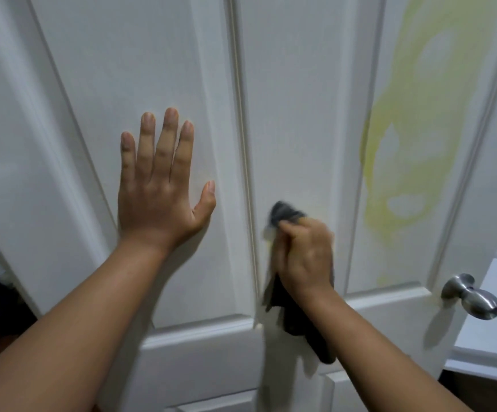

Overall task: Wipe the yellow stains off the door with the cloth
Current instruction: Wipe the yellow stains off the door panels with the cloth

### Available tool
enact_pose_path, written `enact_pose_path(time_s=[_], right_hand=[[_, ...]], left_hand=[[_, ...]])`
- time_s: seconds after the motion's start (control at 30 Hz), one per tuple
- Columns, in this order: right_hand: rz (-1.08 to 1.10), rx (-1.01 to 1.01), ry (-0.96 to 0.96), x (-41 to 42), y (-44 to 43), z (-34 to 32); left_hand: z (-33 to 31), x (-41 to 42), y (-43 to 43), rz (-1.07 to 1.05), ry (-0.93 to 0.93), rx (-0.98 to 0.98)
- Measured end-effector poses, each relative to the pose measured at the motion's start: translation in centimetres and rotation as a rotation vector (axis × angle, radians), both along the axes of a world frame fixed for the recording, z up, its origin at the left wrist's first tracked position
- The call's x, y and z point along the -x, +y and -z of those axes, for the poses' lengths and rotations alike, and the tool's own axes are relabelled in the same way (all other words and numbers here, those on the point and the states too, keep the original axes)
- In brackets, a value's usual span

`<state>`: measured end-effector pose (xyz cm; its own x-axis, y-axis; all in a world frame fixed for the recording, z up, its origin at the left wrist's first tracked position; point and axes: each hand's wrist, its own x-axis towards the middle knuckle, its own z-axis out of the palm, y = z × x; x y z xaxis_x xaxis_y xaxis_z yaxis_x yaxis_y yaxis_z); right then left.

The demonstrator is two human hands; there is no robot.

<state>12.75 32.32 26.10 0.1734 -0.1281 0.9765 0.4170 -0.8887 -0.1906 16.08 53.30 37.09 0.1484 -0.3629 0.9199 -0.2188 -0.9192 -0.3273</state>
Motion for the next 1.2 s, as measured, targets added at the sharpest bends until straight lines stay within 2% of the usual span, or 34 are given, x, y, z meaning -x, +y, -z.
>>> enact_pose_path(time_s=[0.07, 0.1, 0.13, 0.2, 0.23, 0.27, 0.3, 0.37, 0.4, 0.5, 0.53, 0.63, 0.67, 0.7, 0.77, 0.8, 0.83, 0.9, 0.93, 0.97, 1.07, 1.1, 1.2], right_hand=[[0.033, -0.385, 0.041, 0.1, -0.4, -0.5], [0.092, -0.441, 0.069, 0.1, 0.3, 0.0], [0.099, -0.345, 0.109, 0.0, 1.1, 1.2], [-0.018, 0.109, 0.146, 0.3, 1.4, 4.2], [-0.058, 0.268, 0.159, 0.5, 0.5, 4.6], [-0.071, 0.264, 0.179, 0.3, -0.3, 4.5], [-0.056, 0.107, 0.205, 0.2, -0.6, 3.9], [0.002, -0.353, 0.209, 0.1, 1.0, 3.3], [0.019, -0.393, 0.2, 0.3, 2.3, 3.5], [-0.073, 0.103, 0.138, 0.7, 3.0, 7.2], [-0.082, 0.096, 0.134, 0.5, 1.8, 7.4], [0.009, -0.43, 0.136, 0.6, 0.8, 6.9], [0.039, -0.471, 0.155, 0.7, 1.7, 7.2], [0.009, -0.363, 0.194, 0.8, 2.8, 8.0], [-0.093, 0.018, 0.198, 1.3, 3.8, 10.8], [-0.114, 0.081, 0.188, 1.4, 3.4, 11.5], [-0.115, -0.027, 0.197, 1.1, 2.8, 11.9], [-0.047, -0.497, 0.198, 0.9, 2.6, 11.6], [-0.016, -0.638, 0.195, 1.2, 3.2, 11.2], [0.021, -0.589, 0.216, 1.2, 4.1, 11.4], [-0.083, -0.029, 0.257, 2.1, 5.4, 13.4], [-0.11, 0.044, 0.234, 2.2, 5.0, 13.3], [-0.101, -0.013, 0.161, 2.0, 4.3, 9.4]], left_hand=[[0.6, 0.0, 0.0, 0.003, 0.001, 0.012], [0.8, 0.1, -0.1, 0.005, 0.002, 0.019], [0.9, 0.1, -0.1, 0.003, 0.005, 0.02], [1.2, 0.1, -0.2, -0.002, 0.011, 0.023], [1.4, 0.1, -0.1, -0.002, 0.014, 0.024], [1.6, 0.1, -0.1, -0.001, 0.016, 0.028], [1.8, 0.0, -0.2, 0.0, 0.016, 0.031], [2.4, 0.1, -0.1, 0.0, 0.013, 0.031], [2.7, 0.1, -0.2, -0.001, 0.01, 0.029], [3.4, 0.1, -0.1, 0.011, 0.016, 0.019], [3.6, 0.0, -0.1, 0.008, 0.015, 0.022], [4.0, 0.1, 0.0, 0.009, 0.012, 0.031], [4.0, 0.1, -0.1, 0.006, 0.011, 0.032], [4.0, 0.1, -0.1, 0.008, 0.012, 0.03], [4.0, 0.1, 0.0, 0.016, 0.014, 0.026], [4.1, 0.1, 0.0, 0.019, 0.016, 0.027], [4.1, 0.1, 0.0, 0.021, 0.019, 0.03], [4.3, 0.1, 0.1, 0.021, 0.02, 0.027], [4.3, 0.1, 0.1, 0.017, 0.016, 0.024], [4.3, 0.1, 0.1, 0.018, 0.014, 0.02], [4.6, 0.2, 0.2, 0.032, 0.017, 0.014], [4.6, 0.1, 0.2, 0.029, 0.017, 0.014], [4.8, 0.1, 0.3, 0.024, 0.017, 0.015]])
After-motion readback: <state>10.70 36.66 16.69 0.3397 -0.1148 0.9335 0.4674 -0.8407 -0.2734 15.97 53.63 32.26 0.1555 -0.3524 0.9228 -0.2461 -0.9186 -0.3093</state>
